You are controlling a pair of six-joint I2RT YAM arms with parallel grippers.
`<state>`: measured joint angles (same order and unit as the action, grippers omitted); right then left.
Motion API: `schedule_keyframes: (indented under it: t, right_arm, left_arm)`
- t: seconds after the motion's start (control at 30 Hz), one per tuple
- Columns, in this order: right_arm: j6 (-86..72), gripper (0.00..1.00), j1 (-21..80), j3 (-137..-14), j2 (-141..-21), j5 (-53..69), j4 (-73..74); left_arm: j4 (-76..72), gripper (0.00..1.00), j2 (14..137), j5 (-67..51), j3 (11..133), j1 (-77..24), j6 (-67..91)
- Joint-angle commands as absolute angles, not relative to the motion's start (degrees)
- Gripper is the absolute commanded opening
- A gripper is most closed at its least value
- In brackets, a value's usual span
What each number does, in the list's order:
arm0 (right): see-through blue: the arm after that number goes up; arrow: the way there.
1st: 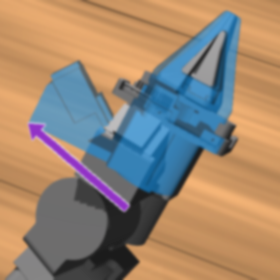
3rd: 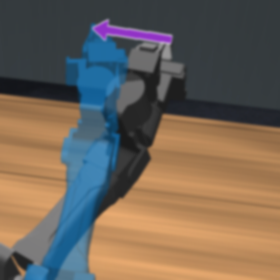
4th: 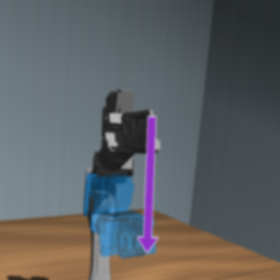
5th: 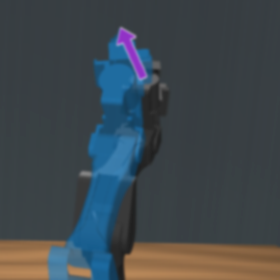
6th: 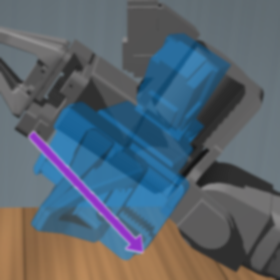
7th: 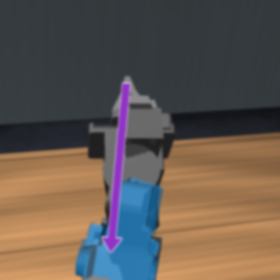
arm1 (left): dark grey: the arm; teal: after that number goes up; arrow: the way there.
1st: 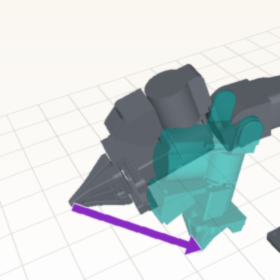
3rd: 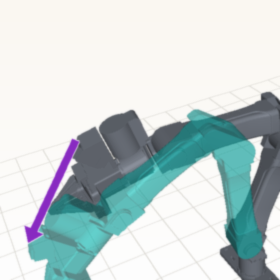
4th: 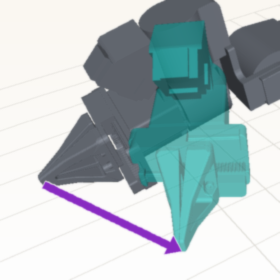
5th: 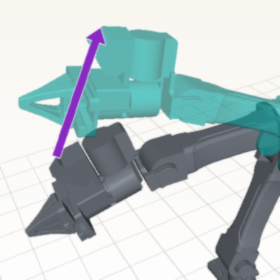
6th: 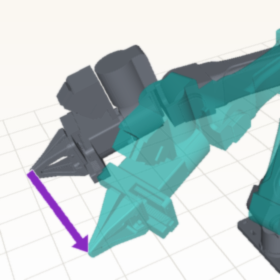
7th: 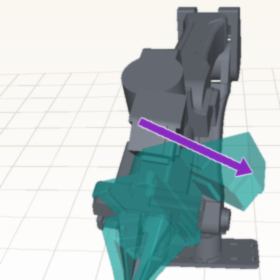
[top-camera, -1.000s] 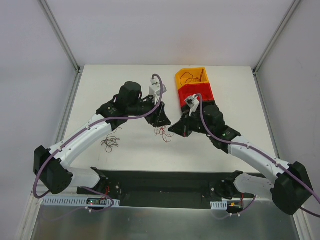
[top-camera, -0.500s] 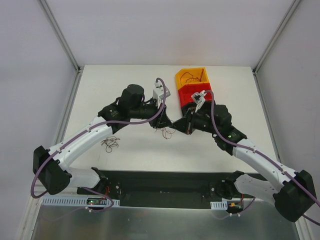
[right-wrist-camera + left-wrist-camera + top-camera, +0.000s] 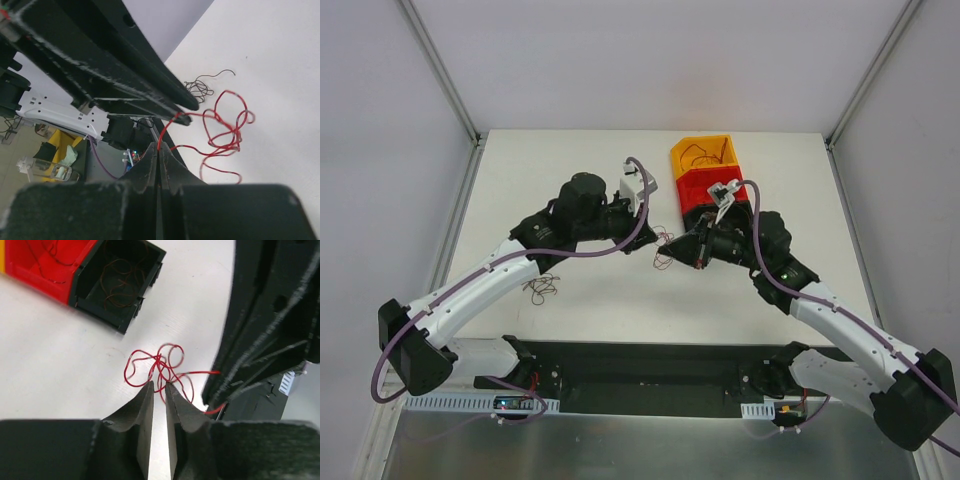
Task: Untangle the cables
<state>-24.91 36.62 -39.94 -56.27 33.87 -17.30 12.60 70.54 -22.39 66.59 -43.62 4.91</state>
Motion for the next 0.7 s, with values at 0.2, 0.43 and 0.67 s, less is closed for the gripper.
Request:
schedule_keyframes:
  t: [0.2, 0.43, 0.67]
  right_arm:
    - [-26.54, 0.0, 39.81, -44.47, -59.5, 38.58, -22.85]
    - [-24.18, 0.0, 39.55, -47.02, -59.5, 37.44, -18.47]
    - [-18.37, 0.0, 34.9, -50.8, -60.29, 41.57, -6.87]
  left_arm:
    - [12.57, 0.0, 67.24, -12.64, 65.57, -44.3, 2.99]
    - [8.27, 0.47, 62.15, -17.59, 62.32, -44.3, 2.2]
    - [4.93, 0.66, 57.93, -20.65, 59.68, -44.3, 1.23]
